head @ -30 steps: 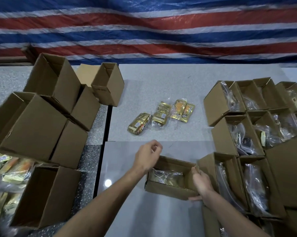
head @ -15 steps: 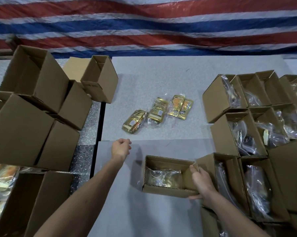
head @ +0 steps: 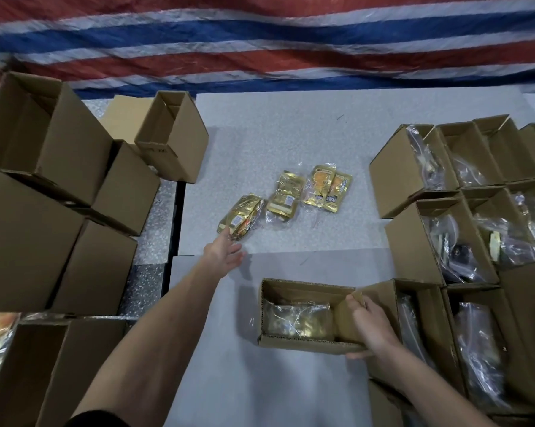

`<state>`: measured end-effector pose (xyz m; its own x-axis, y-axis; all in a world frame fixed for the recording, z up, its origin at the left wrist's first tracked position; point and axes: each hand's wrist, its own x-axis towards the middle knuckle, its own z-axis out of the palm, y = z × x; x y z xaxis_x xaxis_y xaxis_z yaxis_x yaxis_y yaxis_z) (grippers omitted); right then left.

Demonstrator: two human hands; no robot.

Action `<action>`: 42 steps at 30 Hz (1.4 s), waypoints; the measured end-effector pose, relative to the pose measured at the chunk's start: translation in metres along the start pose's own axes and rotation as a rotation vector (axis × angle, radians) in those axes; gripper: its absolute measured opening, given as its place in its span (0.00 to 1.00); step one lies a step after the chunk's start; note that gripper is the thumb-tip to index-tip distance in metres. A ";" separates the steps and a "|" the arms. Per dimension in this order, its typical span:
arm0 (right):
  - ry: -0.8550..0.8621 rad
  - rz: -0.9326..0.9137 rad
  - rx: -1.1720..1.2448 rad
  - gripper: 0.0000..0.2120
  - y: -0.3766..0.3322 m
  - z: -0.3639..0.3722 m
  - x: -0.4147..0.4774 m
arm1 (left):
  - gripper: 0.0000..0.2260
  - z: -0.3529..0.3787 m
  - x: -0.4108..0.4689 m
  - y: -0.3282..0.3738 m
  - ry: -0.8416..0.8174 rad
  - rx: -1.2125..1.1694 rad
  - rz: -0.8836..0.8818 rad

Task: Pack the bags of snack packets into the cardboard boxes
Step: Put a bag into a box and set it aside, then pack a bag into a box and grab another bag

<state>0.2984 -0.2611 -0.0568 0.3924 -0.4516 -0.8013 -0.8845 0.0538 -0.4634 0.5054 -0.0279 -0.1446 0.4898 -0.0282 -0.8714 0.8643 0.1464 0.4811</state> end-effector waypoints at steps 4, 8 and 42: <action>0.007 0.008 0.020 0.24 0.004 0.000 0.006 | 0.24 0.012 0.012 0.008 0.000 -0.087 -0.048; -0.001 0.018 0.030 0.23 0.004 0.000 0.010 | 0.19 0.021 0.019 0.002 0.002 -0.208 -0.052; -0.062 -0.089 -0.311 0.19 0.075 -0.002 -0.063 | 0.23 -0.077 -0.101 -0.151 0.191 0.816 0.294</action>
<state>0.2072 -0.2306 -0.0402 0.4780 -0.3864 -0.7888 -0.8769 -0.2621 -0.4030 0.3170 0.0294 -0.1365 0.7403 0.0760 -0.6680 0.5546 -0.6306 0.5429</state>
